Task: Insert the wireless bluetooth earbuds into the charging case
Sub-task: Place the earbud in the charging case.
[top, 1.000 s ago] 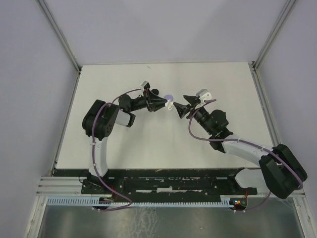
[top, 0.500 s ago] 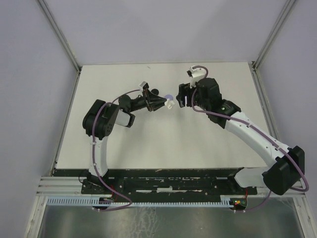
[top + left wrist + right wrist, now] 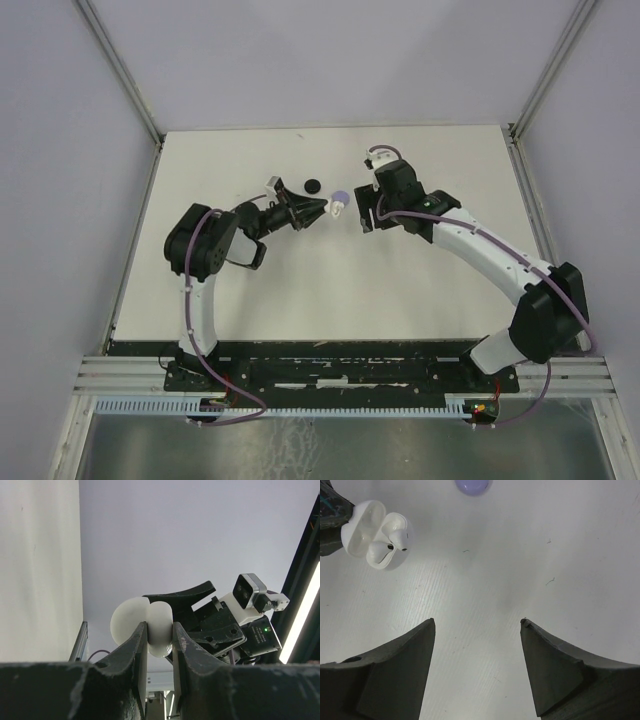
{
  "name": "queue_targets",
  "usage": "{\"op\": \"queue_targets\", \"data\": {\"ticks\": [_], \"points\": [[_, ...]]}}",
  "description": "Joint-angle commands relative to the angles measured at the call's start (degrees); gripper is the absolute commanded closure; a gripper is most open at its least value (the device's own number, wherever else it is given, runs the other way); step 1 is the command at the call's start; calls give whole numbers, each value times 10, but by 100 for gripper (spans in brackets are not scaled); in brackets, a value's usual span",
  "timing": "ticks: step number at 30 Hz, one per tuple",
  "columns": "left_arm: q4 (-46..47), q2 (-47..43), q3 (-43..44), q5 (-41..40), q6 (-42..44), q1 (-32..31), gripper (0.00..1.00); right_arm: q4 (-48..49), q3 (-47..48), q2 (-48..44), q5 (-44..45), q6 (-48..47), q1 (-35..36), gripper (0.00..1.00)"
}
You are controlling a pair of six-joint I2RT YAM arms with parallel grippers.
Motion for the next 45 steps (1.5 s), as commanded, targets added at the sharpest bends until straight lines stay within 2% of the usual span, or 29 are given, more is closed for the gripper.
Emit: {"op": "queue_targets", "data": {"ticks": [1,15,45], "points": [[73,-41,-18,-49,54,-1,97,19,29,30,-2,15,4,23],[6,-65,-25,-67,105,-34,97,46,52,100,-8,28,6,23],[-5,-70,-42,-48,115,-60,97,65,67,130,21,29,-2,22]]}}
